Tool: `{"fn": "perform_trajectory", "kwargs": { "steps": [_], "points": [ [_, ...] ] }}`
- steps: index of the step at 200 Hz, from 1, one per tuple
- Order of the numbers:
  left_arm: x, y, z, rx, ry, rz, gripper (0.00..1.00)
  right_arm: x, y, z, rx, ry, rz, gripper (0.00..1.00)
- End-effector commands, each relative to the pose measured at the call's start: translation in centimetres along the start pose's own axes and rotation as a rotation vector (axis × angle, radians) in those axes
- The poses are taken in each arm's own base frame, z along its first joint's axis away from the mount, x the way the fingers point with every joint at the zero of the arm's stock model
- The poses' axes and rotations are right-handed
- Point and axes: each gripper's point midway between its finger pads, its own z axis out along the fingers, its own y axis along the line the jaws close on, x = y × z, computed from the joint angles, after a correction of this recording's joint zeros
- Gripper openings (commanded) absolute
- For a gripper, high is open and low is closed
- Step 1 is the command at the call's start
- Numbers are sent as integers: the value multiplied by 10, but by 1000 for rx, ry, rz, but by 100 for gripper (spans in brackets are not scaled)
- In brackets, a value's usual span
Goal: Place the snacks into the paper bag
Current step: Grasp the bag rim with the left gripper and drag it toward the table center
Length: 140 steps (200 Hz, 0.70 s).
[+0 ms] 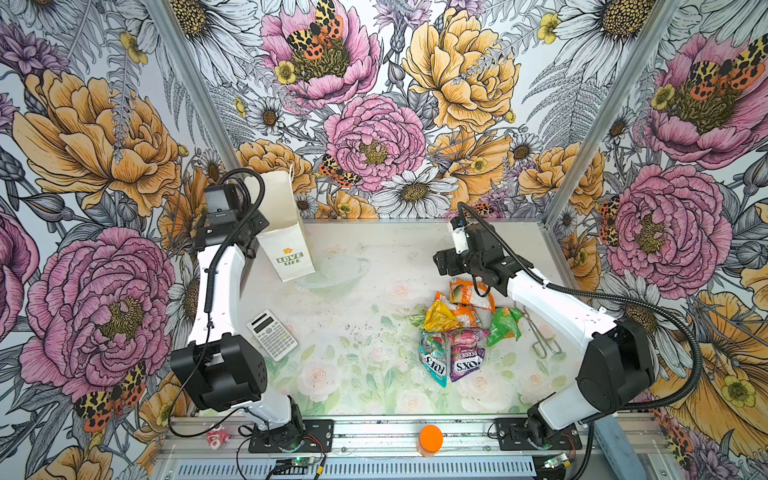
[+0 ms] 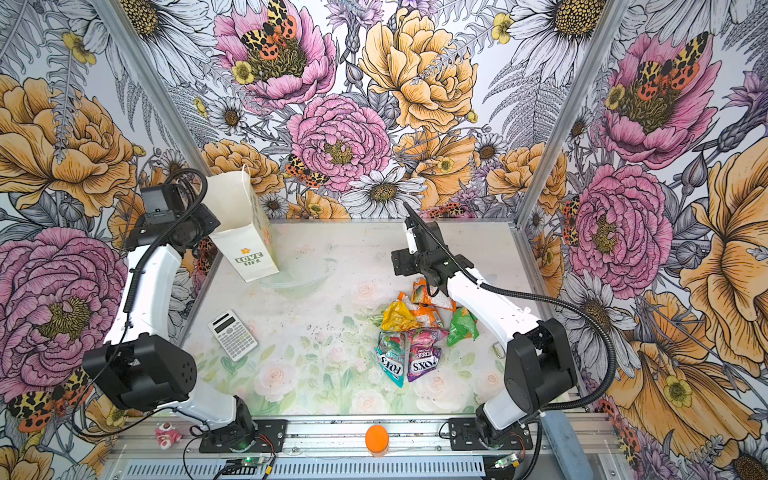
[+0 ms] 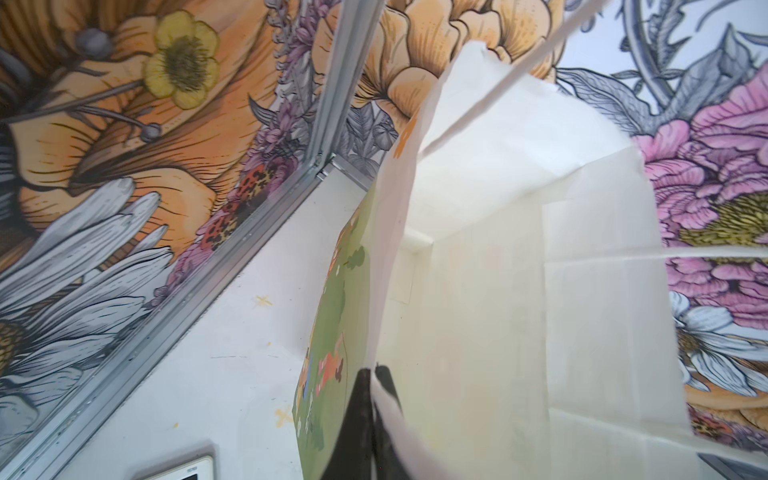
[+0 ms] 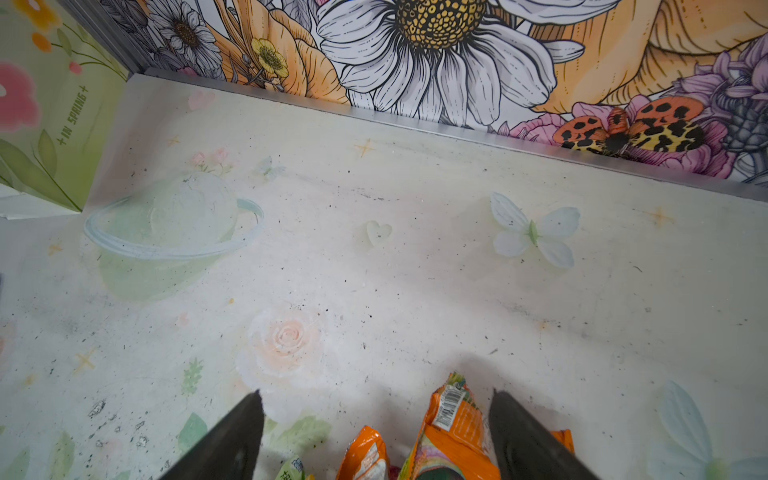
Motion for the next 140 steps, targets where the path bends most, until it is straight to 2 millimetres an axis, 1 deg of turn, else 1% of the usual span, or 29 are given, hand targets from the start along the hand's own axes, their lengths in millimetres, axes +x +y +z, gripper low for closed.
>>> {"fn": "perform_trajectory", "kwargs": {
  "steps": [1,31,74,95,112,131,134,140],
  "points": [
    [-1,-37,-20,115,-26,11,0,-4,3,-9,-5,-22,5,88],
    [14,-77,-41,217,-11,56,0,-2,2,-19,-2,-33,6,89],
    [42,-114,-71,325,22,57,0,5,8,-32,-38,-10,37,90],
    [60,-127,-80,347,41,71,0,13,15,-37,-82,7,67,91],
    [72,-133,-85,356,56,81,0,22,20,-39,-113,33,84,92],
    [85,-136,-88,357,74,86,0,39,27,-39,-157,78,84,93],
    [87,-135,-87,355,78,85,0,43,28,-39,-163,90,83,95],
    [90,-135,-87,354,83,85,0,49,29,-40,-171,107,78,97]
  ]
}}
